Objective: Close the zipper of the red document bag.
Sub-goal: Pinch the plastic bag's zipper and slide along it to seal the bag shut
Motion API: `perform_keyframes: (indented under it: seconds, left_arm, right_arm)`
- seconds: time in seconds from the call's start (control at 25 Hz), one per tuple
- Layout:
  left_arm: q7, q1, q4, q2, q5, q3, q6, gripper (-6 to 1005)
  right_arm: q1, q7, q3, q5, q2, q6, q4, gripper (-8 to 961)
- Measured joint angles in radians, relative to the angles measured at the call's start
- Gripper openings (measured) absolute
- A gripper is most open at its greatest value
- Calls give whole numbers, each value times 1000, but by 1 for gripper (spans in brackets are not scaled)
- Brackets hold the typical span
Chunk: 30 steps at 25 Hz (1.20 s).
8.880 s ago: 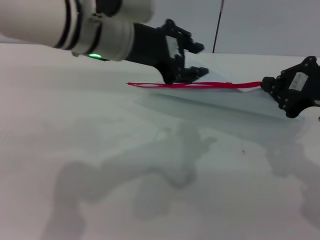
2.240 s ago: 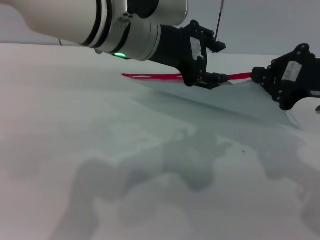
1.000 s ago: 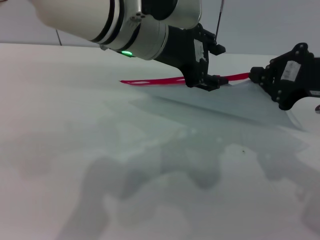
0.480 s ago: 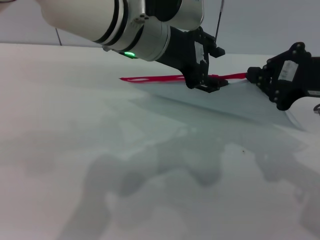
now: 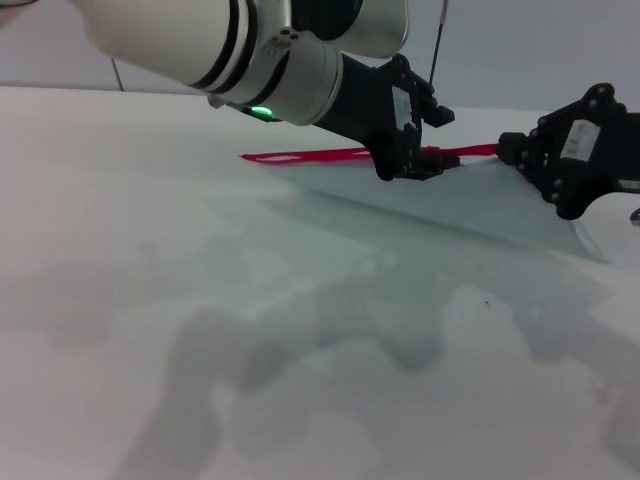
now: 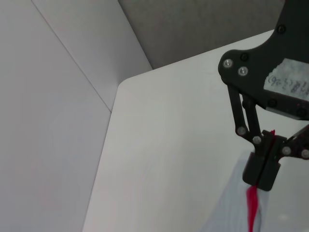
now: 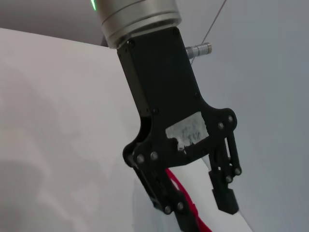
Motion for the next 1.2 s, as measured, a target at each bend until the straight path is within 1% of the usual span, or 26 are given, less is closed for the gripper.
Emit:
perform_keyframes:
  seconds: [0.12, 0.2, 1.2]
  left_arm:
    - [-27, 0, 0, 0, 4, 0, -1, 548]
    - [-33, 0, 0, 1, 6, 0, 0, 309]
    - [-42, 2, 4, 2, 8, -8, -6, 155]
  right_arm:
    - [0, 0, 0, 0, -1, 1, 1, 21]
    - [1, 0, 1, -2, -1, 2, 2, 21]
    - [13, 0, 14, -8, -2, 7, 27, 23]
